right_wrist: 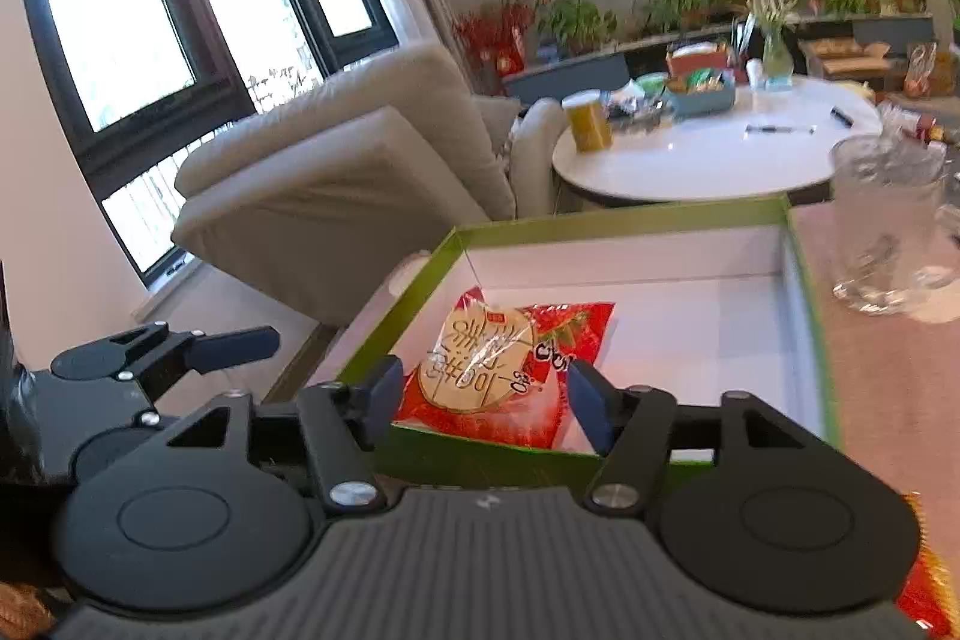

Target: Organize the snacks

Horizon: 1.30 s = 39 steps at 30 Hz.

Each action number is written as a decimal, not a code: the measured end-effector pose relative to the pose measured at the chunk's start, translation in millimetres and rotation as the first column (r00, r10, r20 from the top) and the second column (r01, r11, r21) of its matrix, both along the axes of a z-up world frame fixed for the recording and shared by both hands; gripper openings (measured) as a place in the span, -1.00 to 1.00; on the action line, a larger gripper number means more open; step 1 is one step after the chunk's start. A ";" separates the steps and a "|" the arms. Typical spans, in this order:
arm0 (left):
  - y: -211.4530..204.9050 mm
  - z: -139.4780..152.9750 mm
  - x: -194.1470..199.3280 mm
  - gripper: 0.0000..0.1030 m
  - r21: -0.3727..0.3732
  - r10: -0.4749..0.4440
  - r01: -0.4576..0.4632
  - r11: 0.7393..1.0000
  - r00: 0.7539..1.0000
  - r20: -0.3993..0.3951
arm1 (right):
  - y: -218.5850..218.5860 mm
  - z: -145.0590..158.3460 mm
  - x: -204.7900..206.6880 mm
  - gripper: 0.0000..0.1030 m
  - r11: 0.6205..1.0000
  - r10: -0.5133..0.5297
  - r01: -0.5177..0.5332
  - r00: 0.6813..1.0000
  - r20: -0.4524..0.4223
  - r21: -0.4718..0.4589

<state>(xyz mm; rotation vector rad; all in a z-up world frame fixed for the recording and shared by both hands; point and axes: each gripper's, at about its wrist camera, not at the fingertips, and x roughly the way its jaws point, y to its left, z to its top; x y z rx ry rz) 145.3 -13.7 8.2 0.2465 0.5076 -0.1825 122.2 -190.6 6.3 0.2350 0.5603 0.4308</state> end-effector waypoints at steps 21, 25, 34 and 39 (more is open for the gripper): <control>59.9 -18.4 -91.9 0.74 -0.046 0.128 -0.132 0.990 0.989 -0.073 | 2.1 -7.8 -63.6 0.14 0.999 0.029 -0.031 0.999 -0.032 -0.037; 79.9 -28.5 -106.1 0.74 -0.039 0.160 -0.164 0.986 0.982 -0.099 | 14.6 -7.8 -76.6 0.15 0.993 0.077 -0.077 0.997 -0.004 -0.088; 91.4 -42.5 -118.6 0.74 -0.064 0.132 -0.144 0.988 0.979 -0.158 | 26.6 -11.1 -82.2 0.15 0.990 0.080 -0.080 0.997 -0.012 -0.117; 57.3 -49.2 -115.8 0.73 -0.087 -0.028 0.013 0.996 0.983 -0.179 | 26.6 -9.8 -85.1 0.15 0.990 0.062 -0.062 0.998 -0.006 -0.130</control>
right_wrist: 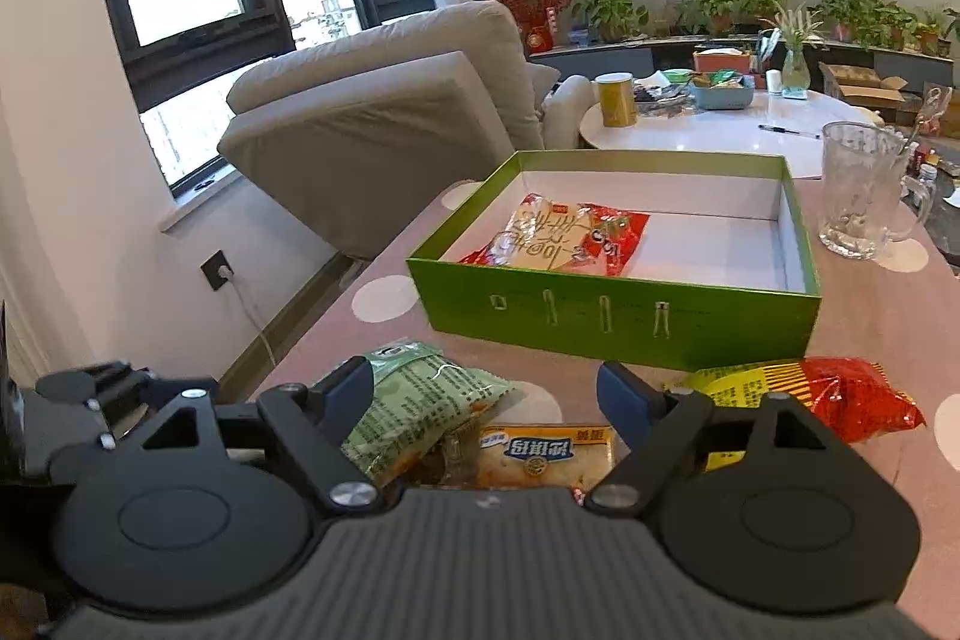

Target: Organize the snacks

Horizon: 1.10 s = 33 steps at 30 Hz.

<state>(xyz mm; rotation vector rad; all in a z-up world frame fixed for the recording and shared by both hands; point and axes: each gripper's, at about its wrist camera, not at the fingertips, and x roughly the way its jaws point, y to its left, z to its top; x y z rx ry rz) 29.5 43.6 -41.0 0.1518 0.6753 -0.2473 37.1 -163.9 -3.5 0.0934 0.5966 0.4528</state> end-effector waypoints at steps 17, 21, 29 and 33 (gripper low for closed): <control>-19.5 10.0 -8.4 0.61 -0.098 -0.142 0.154 0.983 0.983 0.119 | -12.3 -2.0 3.5 0.15 0.997 -0.072 0.072 0.997 0.009 -0.023; 7.3 5.6 12.0 0.61 -0.079 0.040 -0.034 0.996 0.996 0.077 | 1.9 -9.6 0.2 0.15 0.995 0.009 -0.007 1.000 0.013 -0.104; 33.5 -5.6 45.6 0.62 -0.091 0.188 -0.185 0.979 0.982 0.027 | 43.4 -31.5 6.0 0.18 0.921 0.119 -0.104 0.993 0.018 -0.375; 30.0 -11.9 52.7 0.62 -0.062 0.178 -0.176 0.982 0.984 0.022 | 55.7 -36.2 18.1 0.18 0.895 0.101 -0.059 0.992 0.072 -0.442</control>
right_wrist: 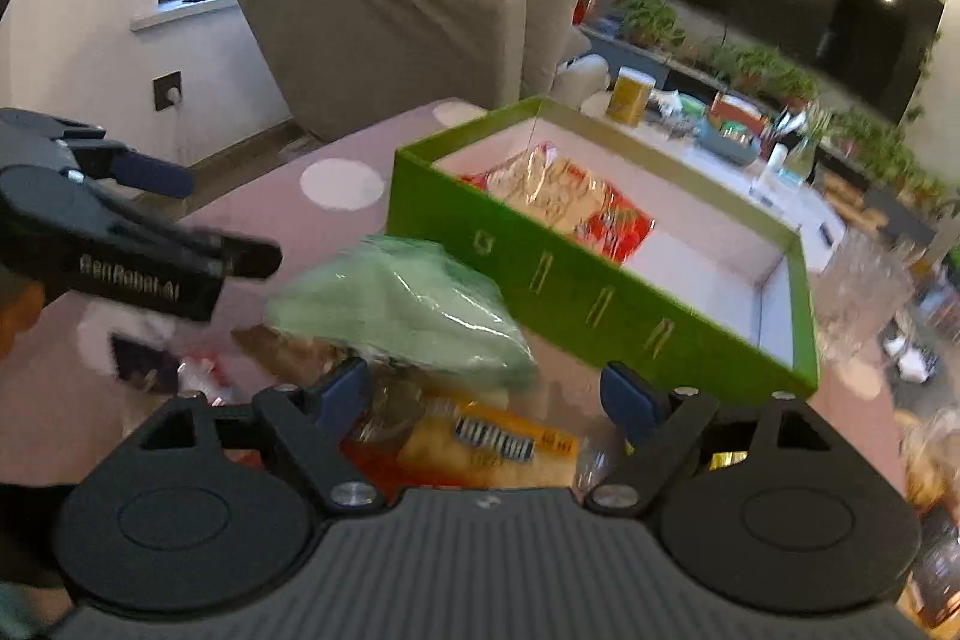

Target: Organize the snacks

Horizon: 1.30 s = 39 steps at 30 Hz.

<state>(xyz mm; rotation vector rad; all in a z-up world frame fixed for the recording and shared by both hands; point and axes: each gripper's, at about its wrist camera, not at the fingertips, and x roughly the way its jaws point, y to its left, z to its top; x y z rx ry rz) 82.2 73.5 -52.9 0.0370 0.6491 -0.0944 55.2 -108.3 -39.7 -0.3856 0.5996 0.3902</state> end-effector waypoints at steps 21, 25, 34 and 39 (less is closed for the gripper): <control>-17.5 5.7 34.3 0.22 -0.026 -0.172 0.175 0.984 0.980 0.104 | -4.5 22.2 44.5 0.17 0.924 0.026 -0.013 0.999 -0.028 0.382; -18.1 6.4 37.3 -0.06 -0.056 -0.187 0.194 0.979 0.976 0.111 | -1.3 22.1 55.8 0.17 0.903 0.061 -0.024 0.996 -0.072 0.429; -24.8 8.7 36.5 -0.29 -0.024 -0.244 0.250 0.968 0.959 0.147 | 4.5 20.8 64.9 0.17 0.885 0.085 -0.039 0.993 -0.077 0.465; -26.2 23.5 26.7 -0.29 -0.014 -0.246 0.253 0.967 0.951 0.185 | 4.9 26.6 54.2 0.16 0.889 0.086 -0.055 0.995 -0.047 0.455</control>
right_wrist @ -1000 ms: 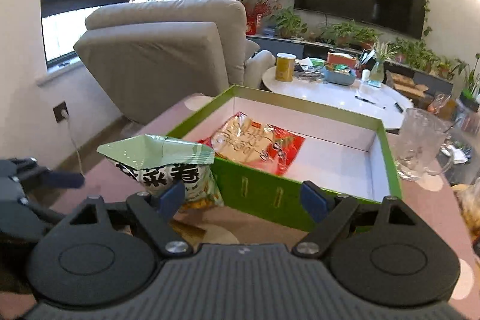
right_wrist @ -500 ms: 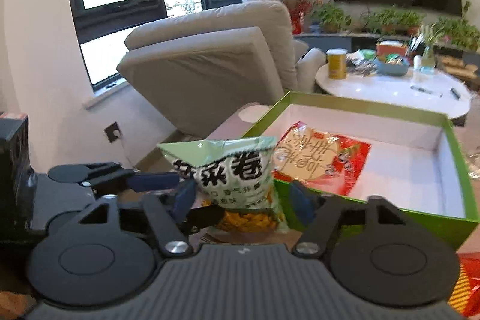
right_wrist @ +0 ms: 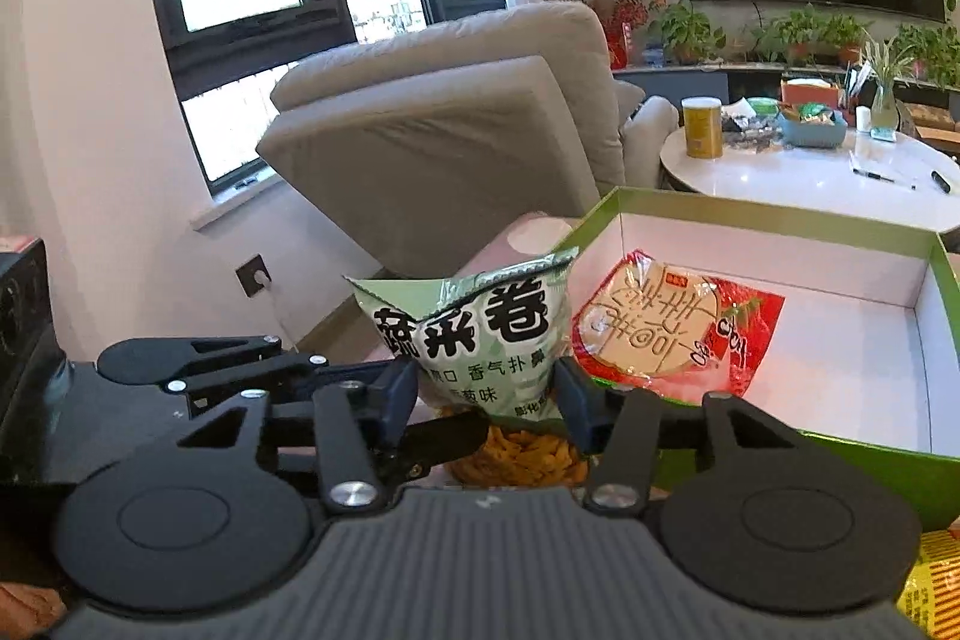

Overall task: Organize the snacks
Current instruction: 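Carry the green vegetable-roll bag into the green box and open both grippers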

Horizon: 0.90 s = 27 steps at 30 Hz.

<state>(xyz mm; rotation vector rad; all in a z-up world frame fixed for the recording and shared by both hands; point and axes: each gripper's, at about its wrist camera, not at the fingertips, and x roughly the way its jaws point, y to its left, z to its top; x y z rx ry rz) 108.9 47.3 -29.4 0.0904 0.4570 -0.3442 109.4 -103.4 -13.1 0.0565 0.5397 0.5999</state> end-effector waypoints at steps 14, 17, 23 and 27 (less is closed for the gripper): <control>-65.3 58.2 -10.8 -0.28 0.057 -0.124 0.117 0.991 0.984 0.129 | -61.0 48.8 -26.7 0.16 0.989 -0.113 0.100 0.986 0.124 0.108; -82.8 61.4 1.8 -0.28 0.062 -0.157 0.151 0.987 0.981 0.115 | -80.0 50.1 -23.2 0.16 0.982 -0.154 0.138 0.981 0.121 0.128; -113.6 56.9 31.9 -0.27 0.077 -0.193 0.188 0.979 0.979 0.068 | -107.9 43.3 -3.5 0.16 0.970 -0.197 0.183 0.978 0.074 0.162; -128.6 50.5 45.2 -0.27 0.087 -0.199 0.195 0.977 0.979 0.035 | -116.5 34.9 10.7 0.16 0.962 -0.213 0.203 0.976 0.038 0.181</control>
